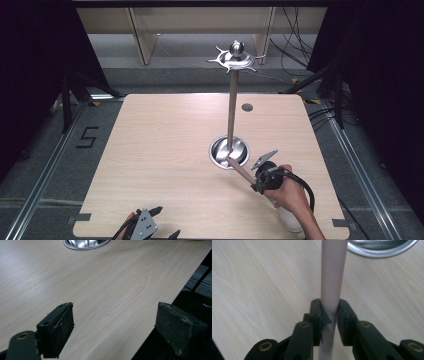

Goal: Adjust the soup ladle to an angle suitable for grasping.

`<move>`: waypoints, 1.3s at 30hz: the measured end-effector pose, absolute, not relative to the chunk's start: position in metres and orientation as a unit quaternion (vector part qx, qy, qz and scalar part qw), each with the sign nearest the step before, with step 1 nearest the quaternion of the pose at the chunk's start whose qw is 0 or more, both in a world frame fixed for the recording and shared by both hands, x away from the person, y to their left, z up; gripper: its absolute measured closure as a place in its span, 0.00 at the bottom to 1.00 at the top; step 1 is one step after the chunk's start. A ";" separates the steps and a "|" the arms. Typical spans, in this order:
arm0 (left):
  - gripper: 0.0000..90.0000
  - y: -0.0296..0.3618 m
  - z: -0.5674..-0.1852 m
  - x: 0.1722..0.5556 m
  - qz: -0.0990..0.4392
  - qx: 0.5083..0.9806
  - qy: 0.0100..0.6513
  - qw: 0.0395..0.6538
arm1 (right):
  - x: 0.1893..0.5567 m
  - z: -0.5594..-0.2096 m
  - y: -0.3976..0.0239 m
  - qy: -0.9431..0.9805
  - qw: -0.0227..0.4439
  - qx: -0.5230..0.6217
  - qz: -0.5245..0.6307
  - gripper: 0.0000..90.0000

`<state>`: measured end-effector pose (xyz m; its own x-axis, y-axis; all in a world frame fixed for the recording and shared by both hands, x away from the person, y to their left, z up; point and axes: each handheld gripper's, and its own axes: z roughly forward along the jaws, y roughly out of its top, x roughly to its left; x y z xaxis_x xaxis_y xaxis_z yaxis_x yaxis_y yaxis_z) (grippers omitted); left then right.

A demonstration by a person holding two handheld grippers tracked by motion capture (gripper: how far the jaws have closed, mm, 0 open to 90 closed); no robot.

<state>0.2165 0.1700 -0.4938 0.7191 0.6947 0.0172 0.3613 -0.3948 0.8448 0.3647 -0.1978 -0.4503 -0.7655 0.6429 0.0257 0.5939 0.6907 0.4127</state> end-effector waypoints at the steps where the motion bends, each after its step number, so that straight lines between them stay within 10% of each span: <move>1: 0.16 0.171 -0.493 0.216 0.190 0.816 0.323 0.440 | 0.362 -0.446 -0.199 0.915 0.062 0.336 0.215 0.85; 39: 0.16 0.172 -0.493 0.217 0.192 0.822 0.317 0.433 | 0.331 -0.388 -0.274 0.866 0.110 0.309 0.376 0.86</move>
<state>0.2168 0.1724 -0.4928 0.7251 0.6874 0.0414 0.3548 -0.4244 0.8331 0.3308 -0.2743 -0.3883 -0.7844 0.6188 0.0426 0.4536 0.5254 0.7198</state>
